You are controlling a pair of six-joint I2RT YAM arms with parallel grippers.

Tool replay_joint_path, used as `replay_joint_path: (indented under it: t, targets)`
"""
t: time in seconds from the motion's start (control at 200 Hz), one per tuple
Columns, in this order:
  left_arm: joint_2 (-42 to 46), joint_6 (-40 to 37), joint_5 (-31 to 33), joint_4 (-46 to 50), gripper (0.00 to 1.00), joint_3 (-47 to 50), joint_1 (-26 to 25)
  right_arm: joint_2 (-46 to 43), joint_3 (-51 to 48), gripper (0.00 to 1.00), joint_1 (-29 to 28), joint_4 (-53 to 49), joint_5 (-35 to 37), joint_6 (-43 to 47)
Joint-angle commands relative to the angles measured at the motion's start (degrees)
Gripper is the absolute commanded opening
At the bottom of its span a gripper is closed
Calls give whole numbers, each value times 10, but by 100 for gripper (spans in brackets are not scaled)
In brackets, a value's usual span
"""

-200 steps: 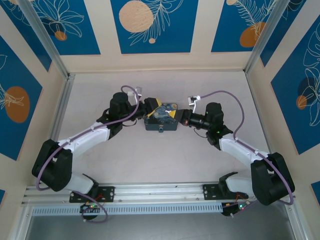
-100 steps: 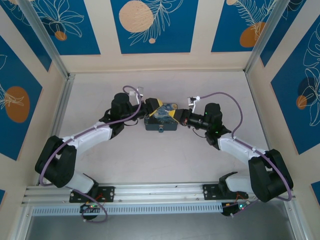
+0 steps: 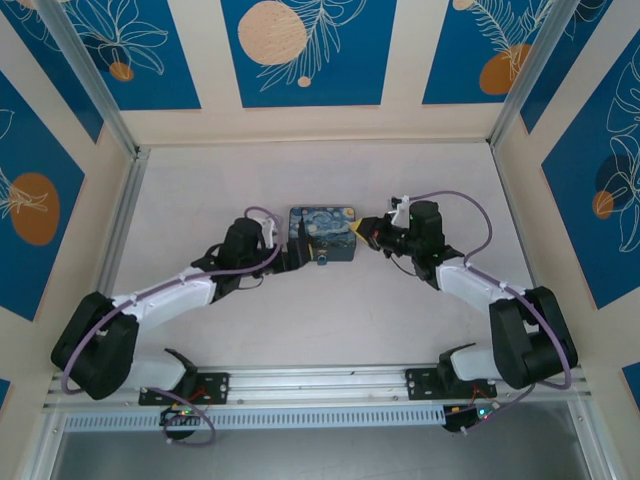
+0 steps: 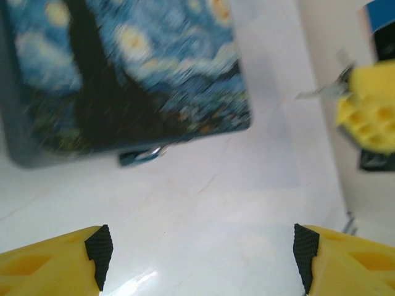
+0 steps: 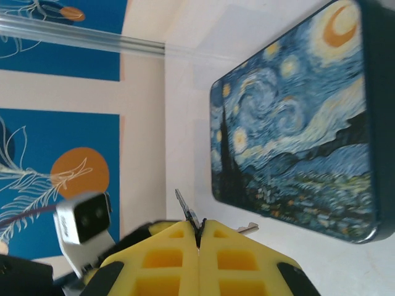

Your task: Unlock a padlock with a key

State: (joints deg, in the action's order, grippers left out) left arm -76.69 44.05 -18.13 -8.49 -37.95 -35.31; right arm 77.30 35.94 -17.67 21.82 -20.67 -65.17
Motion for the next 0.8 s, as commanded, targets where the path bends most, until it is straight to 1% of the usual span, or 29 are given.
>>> replay_joint_path:
  t: [0.0,0.1,0.18,0.295,0.45,0.545,0.795]
  targets:
    - [-31,-56,38,-6,77,16,-20,22,38,0,-1,-13,5,-14]
    - [-83,-82,48,-30,75,1,-44,45,64,0,-4,-17,7,-17]
    - [-123,-104,68,-51,75,-13,-63,63,82,0,-9,-16,8,-19]
    - [-168,-120,98,-104,75,-15,-82,85,105,0,-11,-23,11,-20]
    - [-197,-129,138,-187,73,9,-88,105,123,0,-12,-29,15,-20]
    - [-205,-135,161,-215,73,19,-88,116,128,0,-12,-25,13,-21]
    - [-248,-149,155,-271,72,13,-89,147,140,0,-11,-20,5,-14]
